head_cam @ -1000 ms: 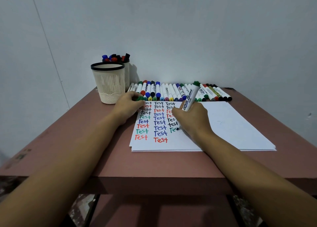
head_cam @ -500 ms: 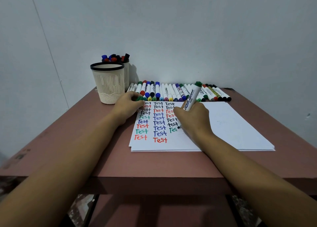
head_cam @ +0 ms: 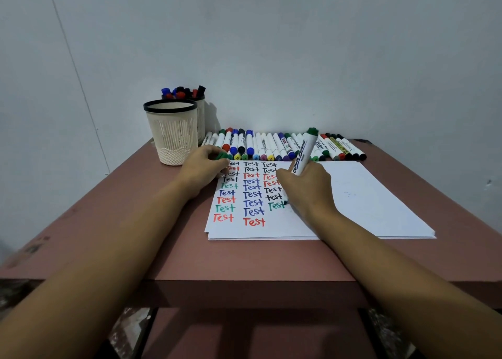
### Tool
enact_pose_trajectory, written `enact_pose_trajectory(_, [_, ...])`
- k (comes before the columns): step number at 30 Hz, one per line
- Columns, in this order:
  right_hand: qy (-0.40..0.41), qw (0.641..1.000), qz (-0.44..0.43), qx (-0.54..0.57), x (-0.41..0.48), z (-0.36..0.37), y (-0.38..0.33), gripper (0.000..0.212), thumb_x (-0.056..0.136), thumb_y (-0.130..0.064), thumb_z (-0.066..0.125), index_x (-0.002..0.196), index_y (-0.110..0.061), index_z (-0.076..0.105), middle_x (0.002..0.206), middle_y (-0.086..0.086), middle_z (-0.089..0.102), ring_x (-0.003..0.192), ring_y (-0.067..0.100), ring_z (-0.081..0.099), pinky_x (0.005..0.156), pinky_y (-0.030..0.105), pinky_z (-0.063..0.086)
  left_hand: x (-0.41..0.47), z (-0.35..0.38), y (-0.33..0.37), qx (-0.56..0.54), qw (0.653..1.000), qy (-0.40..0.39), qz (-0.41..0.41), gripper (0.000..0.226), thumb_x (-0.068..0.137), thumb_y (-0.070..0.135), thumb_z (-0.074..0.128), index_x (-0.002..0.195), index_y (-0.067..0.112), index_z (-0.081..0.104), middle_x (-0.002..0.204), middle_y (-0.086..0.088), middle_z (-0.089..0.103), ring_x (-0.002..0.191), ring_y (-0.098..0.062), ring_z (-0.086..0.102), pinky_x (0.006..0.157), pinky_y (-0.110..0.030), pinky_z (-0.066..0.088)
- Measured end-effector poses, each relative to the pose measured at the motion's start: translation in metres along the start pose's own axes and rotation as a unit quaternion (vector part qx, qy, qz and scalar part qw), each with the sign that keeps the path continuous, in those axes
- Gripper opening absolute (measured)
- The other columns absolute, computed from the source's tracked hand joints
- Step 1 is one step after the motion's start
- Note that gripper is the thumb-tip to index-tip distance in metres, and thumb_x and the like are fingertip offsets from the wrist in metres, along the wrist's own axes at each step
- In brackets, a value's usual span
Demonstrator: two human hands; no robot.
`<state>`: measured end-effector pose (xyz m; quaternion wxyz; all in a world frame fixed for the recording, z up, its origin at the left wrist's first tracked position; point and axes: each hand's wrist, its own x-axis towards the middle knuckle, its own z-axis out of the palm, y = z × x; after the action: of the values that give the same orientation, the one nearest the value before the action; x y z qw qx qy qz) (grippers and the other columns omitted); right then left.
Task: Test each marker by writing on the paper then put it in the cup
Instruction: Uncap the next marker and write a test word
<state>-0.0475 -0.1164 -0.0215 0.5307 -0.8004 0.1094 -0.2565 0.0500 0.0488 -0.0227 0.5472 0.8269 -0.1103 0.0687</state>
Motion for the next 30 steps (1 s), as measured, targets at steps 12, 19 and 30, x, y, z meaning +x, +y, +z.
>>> enact_pose_trajectory(12, [0.005,0.977,0.075,0.197,0.016,-0.011,-0.006,0.039,0.081,-0.038,0.073,0.064,-0.018,0.044,0.056,-0.001,0.044,0.049,0.010,0.040,0.047,0.022,0.035,-0.007,0.000,0.006,0.006,0.999,0.018,0.038,0.032,0.090,0.011,0.058,0.121,0.005,0.059,0.097,-0.011,0.067,0.079,-0.017,0.066,0.081,-0.036,0.056])
enact_pose_trajectory(19, [-0.069,0.920,0.132,0.362,0.030,-0.016,-0.012,0.017,0.089,-0.007,0.049,0.072,-0.007,0.051,0.063,0.006,0.046,0.052,0.012,0.042,0.049,0.021,0.039,-0.015,0.002,0.014,0.046,0.992,-0.020,0.112,0.035,0.089,0.018,0.061,0.124,0.021,0.060,0.107,0.000,0.061,0.094,-0.017,0.061,0.082,-0.027,0.048])
enact_pose_trajectory(30, [-0.136,0.913,0.084,0.377,0.032,-0.007,-0.011,0.017,0.090,-0.005,0.060,0.073,-0.005,0.063,0.054,0.001,0.062,0.051,0.008,0.059,0.049,0.017,0.050,-0.024,0.009,0.023,0.002,0.987,-0.103,0.124,0.020,0.084,0.014,0.067,0.104,0.016,0.062,0.086,0.007,0.067,0.073,0.001,0.065,0.071,-0.012,0.049])
